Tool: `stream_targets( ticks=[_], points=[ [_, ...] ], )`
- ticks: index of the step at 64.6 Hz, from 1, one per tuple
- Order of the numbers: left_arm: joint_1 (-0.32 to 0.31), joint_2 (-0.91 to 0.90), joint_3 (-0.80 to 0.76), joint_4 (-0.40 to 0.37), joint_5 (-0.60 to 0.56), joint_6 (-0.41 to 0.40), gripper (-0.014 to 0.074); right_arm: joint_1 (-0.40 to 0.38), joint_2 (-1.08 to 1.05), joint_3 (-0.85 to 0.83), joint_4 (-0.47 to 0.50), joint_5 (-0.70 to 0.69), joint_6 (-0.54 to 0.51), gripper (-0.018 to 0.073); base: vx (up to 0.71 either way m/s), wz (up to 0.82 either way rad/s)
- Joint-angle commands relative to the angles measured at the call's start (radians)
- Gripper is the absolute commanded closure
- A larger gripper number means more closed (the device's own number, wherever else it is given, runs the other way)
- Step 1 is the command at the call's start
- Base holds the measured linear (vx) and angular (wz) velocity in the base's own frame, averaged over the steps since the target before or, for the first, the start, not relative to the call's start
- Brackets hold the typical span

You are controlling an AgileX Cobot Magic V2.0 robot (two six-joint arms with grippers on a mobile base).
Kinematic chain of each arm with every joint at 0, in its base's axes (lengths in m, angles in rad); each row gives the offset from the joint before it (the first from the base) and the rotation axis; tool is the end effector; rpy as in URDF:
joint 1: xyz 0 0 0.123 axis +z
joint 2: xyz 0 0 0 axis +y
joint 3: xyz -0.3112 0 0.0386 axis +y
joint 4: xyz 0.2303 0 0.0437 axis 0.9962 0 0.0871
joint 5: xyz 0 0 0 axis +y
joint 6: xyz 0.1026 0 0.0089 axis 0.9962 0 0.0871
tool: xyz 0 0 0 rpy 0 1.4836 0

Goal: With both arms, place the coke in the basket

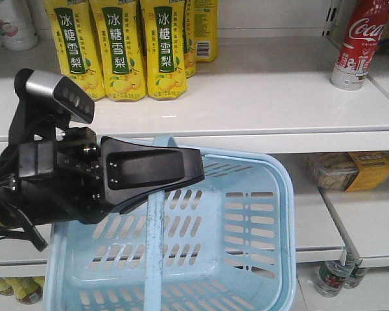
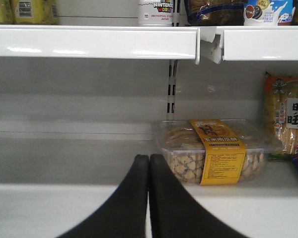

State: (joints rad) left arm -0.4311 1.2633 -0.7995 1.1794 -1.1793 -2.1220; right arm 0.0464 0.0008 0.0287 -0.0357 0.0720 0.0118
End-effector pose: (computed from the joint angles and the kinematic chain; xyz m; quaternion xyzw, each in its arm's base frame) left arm 0.1614 -0.1710 0.3866 0.1359 0.6227 -0.7362 0.2274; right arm 0.0233 0.0008 0.1972 -0.0241 0.7117 0.0070 0.7020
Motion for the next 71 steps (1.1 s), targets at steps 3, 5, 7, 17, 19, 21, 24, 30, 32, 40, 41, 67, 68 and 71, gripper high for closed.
stream_targets(
  ticks=[3, 5, 7, 17, 19, 21, 24, 30, 32, 40, 41, 67, 68, 71],
  points=[
    [-0.007, -0.027, -0.028, -0.084, -0.194, 0.012, 0.0603, -0.006, 0.017, 0.005, -0.008, -0.072, -0.002, 0.0569, 0.05, -0.04],
    [-0.007, -0.027, -0.028, -0.084, -0.194, 0.012, 0.0603, -0.006, 0.017, 0.005, -0.008, -0.072, -0.002, 0.0569, 0.04, -0.03],
    [-0.007, -0.027, -0.028, -0.084, -0.194, 0.012, 0.0603, -0.006, 0.017, 0.005, -0.008, -0.072, -0.002, 0.0569, 0.04, -0.03],
    [-0.007, -0.027, -0.028, -0.084, -0.194, 0.012, 0.0603, -0.006, 0.017, 0.005, -0.008, -0.072, -0.002, 0.0569, 0.04, -0.01],
    [-0.007, -0.027, -0.028, -0.084, -0.194, 0.012, 0.0603, -0.006, 0.017, 0.005, -0.008, -0.072, -0.002, 0.0569, 0.03, 0.0],
    [-0.007, -0.027, -0.028, -0.084, -0.194, 0.012, 0.0603, -0.006, 0.017, 0.005, -0.008, -0.072, -0.002, 0.0569, 0.02, 0.01],
    [-0.007, -0.027, -0.028, -0.084, -0.194, 0.012, 0.0603, -0.006, 0.017, 0.005, -0.008, -0.072, -0.002, 0.0569, 0.02, 0.01],
    [-0.007, -0.027, -0.028, -0.084, -0.194, 0.012, 0.0603, -0.006, 0.017, 0.005, -0.008, -0.072, -0.002, 0.0569, 0.01, 0.01],
    [-0.007, -0.027, -0.028, -0.084, -0.194, 0.012, 0.0603, -0.006, 0.017, 0.005, -0.008, -0.072, -0.002, 0.0569, 0.0, 0.01],
    [-0.007, -0.027, -0.028, -0.084, -0.194, 0.012, 0.0603, -0.006, 0.017, 0.005, -0.008, -0.072, -0.002, 0.0569, 0.0, 0.0],
    [-0.007, -0.027, -0.028, -0.084, -0.194, 0.012, 0.0603, -0.006, 0.017, 0.005, -0.008, -0.072, -0.002, 0.0569, 0.0, 0.0],
    [-0.007, -0.027, -0.028, -0.084, -0.194, 0.012, 0.0603, -0.006, 0.017, 0.005, -0.008, -0.072, -0.002, 0.0569, 0.0, 0.04],
    [-0.007, -0.027, -0.028, -0.084, -0.194, 0.012, 0.0603, -0.006, 0.017, 0.005, -0.008, -0.072, -0.002, 0.0569, 0.01, 0.07],
    [-0.007, -0.027, -0.028, -0.084, -0.194, 0.012, 0.0603, -0.006, 0.017, 0.005, -0.008, -0.072, -0.002, 0.0569, 0.01, 0.07]
  ],
)
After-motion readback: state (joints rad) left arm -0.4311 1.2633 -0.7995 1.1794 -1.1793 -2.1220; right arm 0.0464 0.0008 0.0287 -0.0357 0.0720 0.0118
